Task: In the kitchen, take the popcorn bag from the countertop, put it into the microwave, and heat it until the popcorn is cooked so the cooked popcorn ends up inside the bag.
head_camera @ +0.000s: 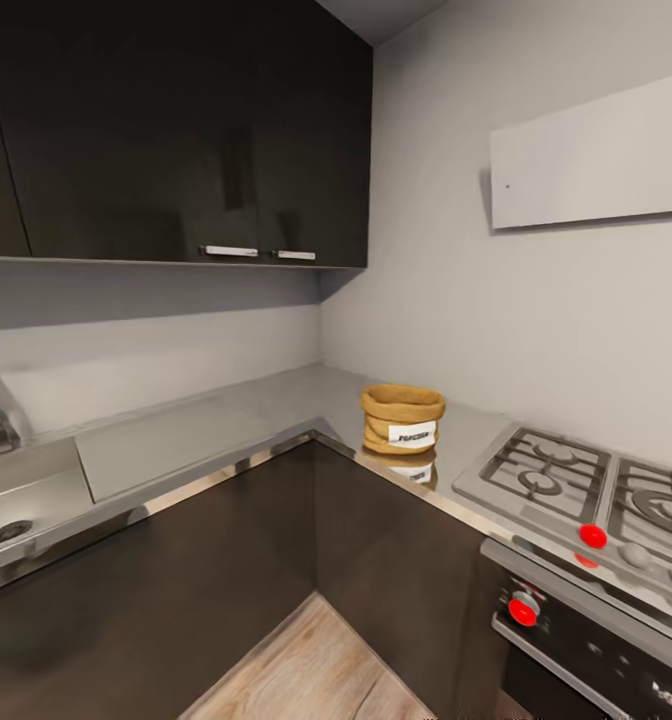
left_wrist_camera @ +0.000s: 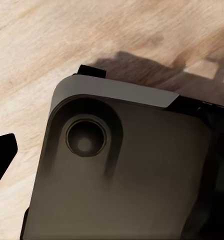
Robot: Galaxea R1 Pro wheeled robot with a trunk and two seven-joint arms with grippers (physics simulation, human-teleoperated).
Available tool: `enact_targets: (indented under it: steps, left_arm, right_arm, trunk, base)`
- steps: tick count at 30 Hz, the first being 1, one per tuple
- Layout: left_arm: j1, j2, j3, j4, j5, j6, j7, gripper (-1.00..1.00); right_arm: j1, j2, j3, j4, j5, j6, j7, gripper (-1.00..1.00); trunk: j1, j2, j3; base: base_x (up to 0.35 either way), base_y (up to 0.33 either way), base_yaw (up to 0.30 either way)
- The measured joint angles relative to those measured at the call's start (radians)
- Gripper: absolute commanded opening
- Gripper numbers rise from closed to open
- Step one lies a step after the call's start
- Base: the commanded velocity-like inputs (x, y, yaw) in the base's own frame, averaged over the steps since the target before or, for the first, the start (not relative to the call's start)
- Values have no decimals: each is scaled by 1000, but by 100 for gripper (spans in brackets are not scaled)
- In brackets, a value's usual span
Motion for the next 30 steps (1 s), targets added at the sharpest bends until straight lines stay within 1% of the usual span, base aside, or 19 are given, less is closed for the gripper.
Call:
enact_targets:
  steps: [8, 15, 30]
  left_arm:
    - [0, -3, 1, -1, 4, 0, 8, 100]
    - [0, -3, 2, -1, 6, 0, 10, 100]
    - [0, -1, 1, -1, 3, -2, 8, 100]
  right_arm:
    - [0, 1, 0, 0, -1, 2, 0, 100]
    - [0, -2, 0, 0, -1, 2, 0, 100]
    - [0, -7, 1, 0, 0, 3, 1, 100]
  trunk:
    - [0, 0, 0]
    - [0, 0, 0]
    - [-57, 105, 47]
  base:
    - [3, 0, -257]
    - [0, 0, -45]
    - [0, 0, 0]
